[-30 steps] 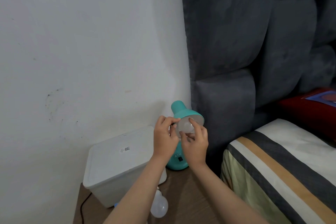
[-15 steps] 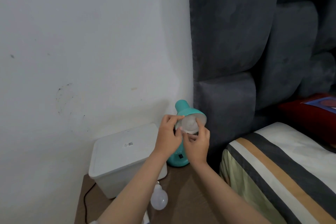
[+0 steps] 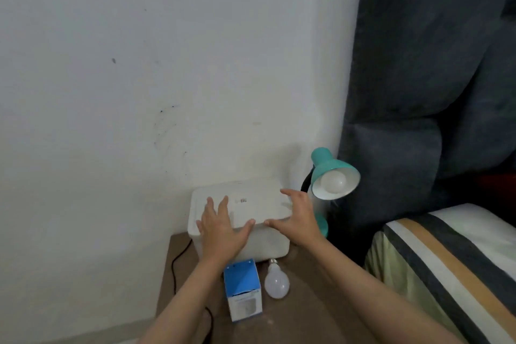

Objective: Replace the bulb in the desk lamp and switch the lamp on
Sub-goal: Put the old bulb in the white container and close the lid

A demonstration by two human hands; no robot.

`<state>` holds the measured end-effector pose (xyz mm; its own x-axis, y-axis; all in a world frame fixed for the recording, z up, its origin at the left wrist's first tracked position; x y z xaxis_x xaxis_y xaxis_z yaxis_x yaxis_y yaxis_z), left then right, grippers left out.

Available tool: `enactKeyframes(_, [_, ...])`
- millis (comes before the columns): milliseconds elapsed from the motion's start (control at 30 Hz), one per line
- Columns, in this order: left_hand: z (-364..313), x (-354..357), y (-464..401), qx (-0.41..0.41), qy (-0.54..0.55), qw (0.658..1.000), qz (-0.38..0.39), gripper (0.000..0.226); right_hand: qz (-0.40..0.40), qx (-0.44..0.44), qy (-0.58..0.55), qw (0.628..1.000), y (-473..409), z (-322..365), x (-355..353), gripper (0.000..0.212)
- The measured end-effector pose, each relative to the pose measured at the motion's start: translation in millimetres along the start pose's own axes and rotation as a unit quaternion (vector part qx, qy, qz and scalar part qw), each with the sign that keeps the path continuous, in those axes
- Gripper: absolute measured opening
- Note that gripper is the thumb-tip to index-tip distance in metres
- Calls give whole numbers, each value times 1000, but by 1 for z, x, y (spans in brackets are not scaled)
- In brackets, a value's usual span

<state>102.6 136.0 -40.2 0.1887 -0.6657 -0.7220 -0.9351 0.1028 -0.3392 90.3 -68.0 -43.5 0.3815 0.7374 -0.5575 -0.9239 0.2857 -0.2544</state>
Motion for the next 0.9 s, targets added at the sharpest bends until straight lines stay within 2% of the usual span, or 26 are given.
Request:
enactKeyframes(100, [44, -12, -5, -72, -21, 997, 32, 114, 85, 63, 41, 994, -15, -12, 18, 114])
enactKeyframes(233, [80, -10, -14, -111, 30, 990, 76, 138, 151, 104, 51, 982, -19, -23, 35, 125])
enactKeyframes(400, [87, -6, -17, -103, 74, 989, 78, 111, 130, 76, 53, 987, -15, -6, 30, 99])
enactKeyframes(500, [83, -9, -15, -111, 90, 988, 59, 99, 125, 67, 46, 989, -12, 0, 27, 93])
enactKeyframes(667, [83, -14, -20, -124, 120, 983, 55, 103, 128, 79, 26, 988, -10, 9, 20, 80])
enactKeyframes(767, [77, -19, -20, -120, 112, 985, 56, 96, 128, 84, 28, 988, -9, 13, 18, 73])
enactKeyframes(900, [72, -25, -22, -127, 113, 984, 59, 96, 135, 87, 37, 986, -11, 19, 14, 75])
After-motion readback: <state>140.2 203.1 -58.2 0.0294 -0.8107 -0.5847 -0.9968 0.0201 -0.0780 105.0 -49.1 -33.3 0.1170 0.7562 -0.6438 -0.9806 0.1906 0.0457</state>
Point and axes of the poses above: each hand's wrist, its own y-axis away from the middle knuckle, its own x-axis out of the palm, z = x × y, the point moved 10 cm from there along -y, towards the middle knuckle, and after that the axes turned 6 degrees about x, right-handed, at the moved point
